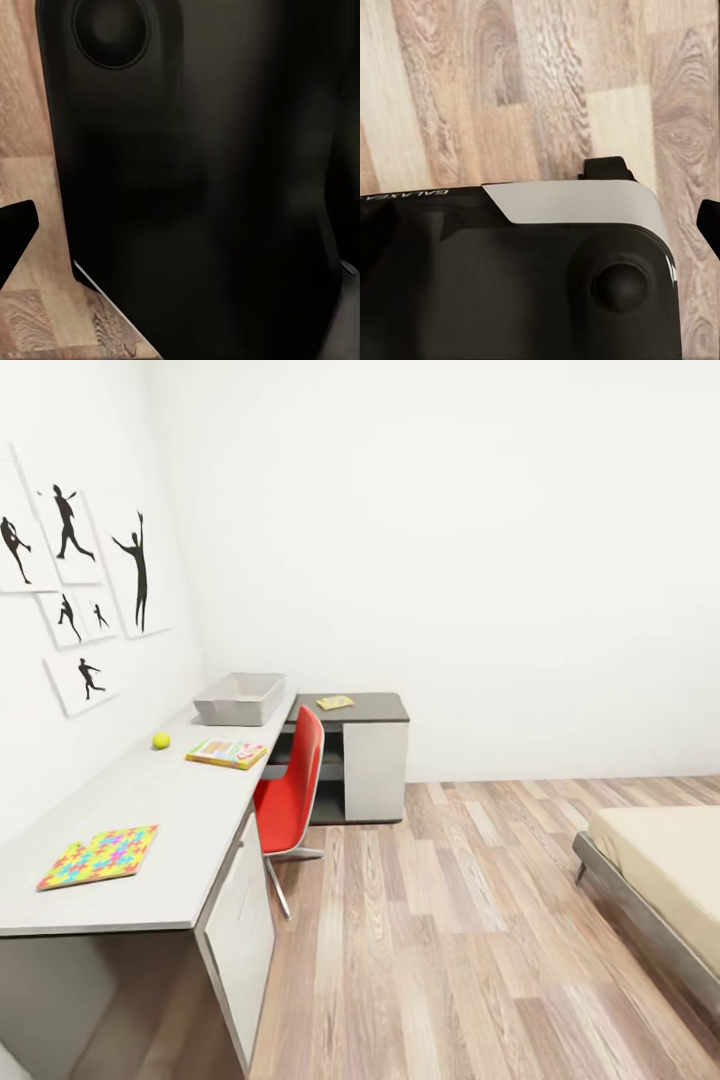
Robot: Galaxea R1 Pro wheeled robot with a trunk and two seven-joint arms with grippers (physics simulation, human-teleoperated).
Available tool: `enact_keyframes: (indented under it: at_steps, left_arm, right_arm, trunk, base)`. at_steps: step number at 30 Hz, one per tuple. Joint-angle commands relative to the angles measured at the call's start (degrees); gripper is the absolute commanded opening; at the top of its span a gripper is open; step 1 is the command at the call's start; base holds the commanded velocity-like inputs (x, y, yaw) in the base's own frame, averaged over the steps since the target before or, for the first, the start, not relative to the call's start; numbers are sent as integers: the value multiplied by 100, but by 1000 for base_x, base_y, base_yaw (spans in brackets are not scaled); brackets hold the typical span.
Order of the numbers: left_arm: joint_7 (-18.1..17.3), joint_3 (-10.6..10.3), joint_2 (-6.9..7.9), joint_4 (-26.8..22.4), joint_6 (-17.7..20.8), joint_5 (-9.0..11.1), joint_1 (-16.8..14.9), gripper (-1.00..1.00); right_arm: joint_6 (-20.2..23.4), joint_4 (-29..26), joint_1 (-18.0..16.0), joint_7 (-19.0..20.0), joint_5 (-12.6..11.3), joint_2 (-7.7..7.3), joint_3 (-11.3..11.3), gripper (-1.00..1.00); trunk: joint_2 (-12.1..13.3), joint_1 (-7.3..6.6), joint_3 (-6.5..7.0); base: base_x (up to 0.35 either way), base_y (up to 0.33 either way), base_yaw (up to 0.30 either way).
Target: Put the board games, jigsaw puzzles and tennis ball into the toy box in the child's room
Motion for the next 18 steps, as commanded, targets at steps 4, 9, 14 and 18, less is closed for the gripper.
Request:
enact_keyframes:
  at_steps: [4, 9, 14, 18]
  left_arm:
    - [-15, 27, 4, -1, -24, 21, 2, 100]
    - [-18, 25, 1, 2, -60, 31, 3, 100]
    - [-18, 25, 4, 8, -268, 37, 3, 100]
    - [-18, 25, 2, 9, -330, 40, 3, 100]
  right_arm:
    - [-17, 4, -4, 20, -25, 7, -36, 100]
    - [-26, 4, -4, 23, -18, 11, -31, 100]
    - [-39, 4, -4, 25, -14, 11, -29, 100]
    - [-47, 3, -3, 25, -14, 17, -29, 100]
  trunk:
    - [38, -22, -11]
    - [238, -132, 48]
    - [439, -242, 106]
    - [599, -330, 151]
  base:
    - [0, 0, -227]
    - [0, 0, -223]
    - [0, 0, -219]
    - [0, 0, -214]
